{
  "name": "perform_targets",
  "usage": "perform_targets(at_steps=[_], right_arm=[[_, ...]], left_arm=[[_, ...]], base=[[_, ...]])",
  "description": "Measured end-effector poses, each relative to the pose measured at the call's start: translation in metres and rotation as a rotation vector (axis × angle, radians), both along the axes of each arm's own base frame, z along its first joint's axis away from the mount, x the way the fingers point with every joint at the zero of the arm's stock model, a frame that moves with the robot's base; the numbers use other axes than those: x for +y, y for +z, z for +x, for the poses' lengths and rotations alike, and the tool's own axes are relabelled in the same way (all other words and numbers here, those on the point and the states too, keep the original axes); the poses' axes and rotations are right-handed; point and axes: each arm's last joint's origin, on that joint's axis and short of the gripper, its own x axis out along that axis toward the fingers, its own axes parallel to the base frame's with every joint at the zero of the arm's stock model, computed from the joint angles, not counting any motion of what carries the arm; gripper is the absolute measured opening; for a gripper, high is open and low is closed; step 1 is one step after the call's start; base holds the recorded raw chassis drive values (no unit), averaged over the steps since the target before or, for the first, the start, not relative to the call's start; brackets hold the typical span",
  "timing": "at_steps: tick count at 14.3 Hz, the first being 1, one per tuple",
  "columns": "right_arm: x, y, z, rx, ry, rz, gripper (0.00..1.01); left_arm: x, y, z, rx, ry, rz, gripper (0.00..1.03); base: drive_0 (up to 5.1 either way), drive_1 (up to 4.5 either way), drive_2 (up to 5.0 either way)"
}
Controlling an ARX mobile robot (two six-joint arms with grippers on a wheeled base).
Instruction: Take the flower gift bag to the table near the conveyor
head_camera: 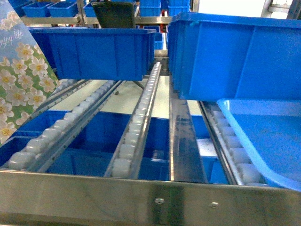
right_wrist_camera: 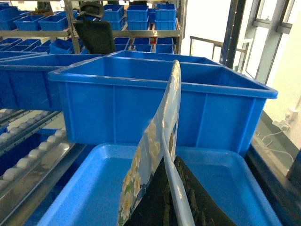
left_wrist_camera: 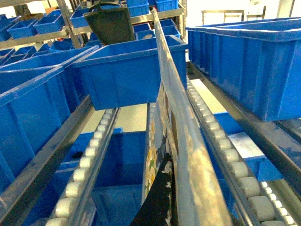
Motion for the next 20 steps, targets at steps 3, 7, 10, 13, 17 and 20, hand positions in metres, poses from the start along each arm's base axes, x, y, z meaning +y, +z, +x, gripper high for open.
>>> perform_targets(at_steps=[3,7,10,13,17,20], right_arm=[[0.0,0.0,0.0,0.0,0.0,0.0,0.02],[0.0,0.0002,0.0,-0.002,0.0,-0.002,0.02],[0.0,-0.0001,0.0,0.001,0.0,-0.002,0.02],[0.0,0.0001,0.0,-0.001,0.0,-0.003,0.02],[0.0,-0.0003,0.0,0.002,0.0,-0.002,0.02],[0.0,0.0,0.0,-0.001,0.0,-0.002,0.02]], left_arm=[[0.0,0.0001,0.0,-0.001,0.0,-0.001,0.02],[-0.0001,0.0,0.0,0.0,-0.001,0.0,0.02],[0.0,0.0,-0.0001,0.0,0.0,0.0,0.02],[0.0,0.0004,-0.0001,-0.004,0.0,-0.001,0.02],[0.0,0.0003,-0.0002,-0.002,0.0,0.0,0.02],[0.0,0.0002,-0.0002,-0.001,0.0,0.0,0.02]], base=[[-5.0,2.4,2.4],[-4.8,2.56,2.6],[-4.9,2.43,2.4],[-4.9,2.46,2.5],[-4.9,2.47,2.5],[-5.0,2.31,2.3]])
